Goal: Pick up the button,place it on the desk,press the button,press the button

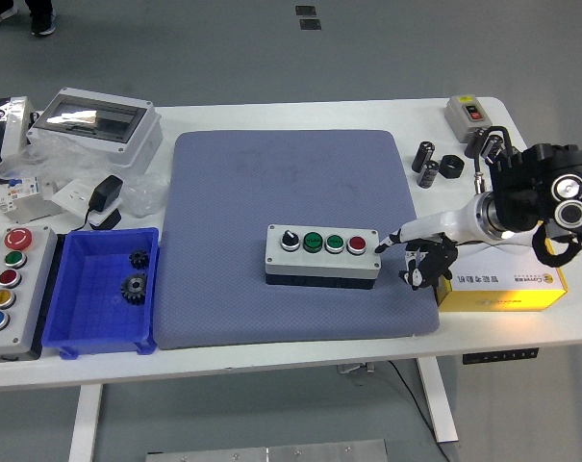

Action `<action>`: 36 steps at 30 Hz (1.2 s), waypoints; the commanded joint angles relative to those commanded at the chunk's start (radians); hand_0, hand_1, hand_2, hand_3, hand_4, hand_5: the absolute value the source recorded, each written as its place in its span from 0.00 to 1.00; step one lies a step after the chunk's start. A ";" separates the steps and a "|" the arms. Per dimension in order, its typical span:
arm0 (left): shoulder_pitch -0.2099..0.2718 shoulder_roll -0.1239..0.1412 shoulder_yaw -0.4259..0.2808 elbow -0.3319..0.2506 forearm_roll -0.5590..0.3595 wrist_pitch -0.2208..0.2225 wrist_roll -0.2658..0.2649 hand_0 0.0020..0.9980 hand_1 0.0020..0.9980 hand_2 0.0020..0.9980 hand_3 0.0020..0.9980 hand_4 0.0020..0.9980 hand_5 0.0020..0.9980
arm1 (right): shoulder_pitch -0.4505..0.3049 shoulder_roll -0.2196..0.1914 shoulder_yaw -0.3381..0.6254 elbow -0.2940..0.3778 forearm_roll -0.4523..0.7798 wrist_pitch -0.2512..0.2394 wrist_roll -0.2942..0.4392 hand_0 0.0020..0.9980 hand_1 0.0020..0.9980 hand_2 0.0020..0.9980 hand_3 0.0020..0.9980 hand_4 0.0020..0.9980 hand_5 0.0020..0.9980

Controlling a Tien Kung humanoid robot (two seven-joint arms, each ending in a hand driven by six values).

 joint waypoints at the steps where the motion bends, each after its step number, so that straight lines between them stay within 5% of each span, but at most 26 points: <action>1: 0.000 0.000 0.000 0.000 0.000 0.000 0.000 0.68 0.64 0.59 0.62 0.70 0.30 | 0.001 0.000 0.001 0.000 0.001 0.002 0.000 0.02 0.16 0.30 1.00 0.25 0.13; 11: 0.002 -0.003 0.001 0.000 -0.004 -0.002 -0.002 0.68 0.64 0.59 0.62 0.70 0.30 | 0.012 0.010 0.031 0.002 0.008 0.014 0.001 0.02 0.14 0.30 0.99 0.22 0.10; 32: 0.003 -0.004 0.005 0.002 -0.002 -0.019 -0.001 0.68 0.64 0.59 0.62 0.71 0.30 | -0.010 0.129 -0.011 -0.096 0.006 -0.039 0.022 0.01 0.13 0.29 0.98 0.23 0.08; 36: 0.007 -0.005 0.008 0.002 -0.008 -0.018 -0.001 0.68 0.64 0.59 0.62 0.71 0.30 | -0.017 0.117 0.019 -0.084 0.004 -0.041 0.029 0.01 0.13 0.29 0.98 0.23 0.08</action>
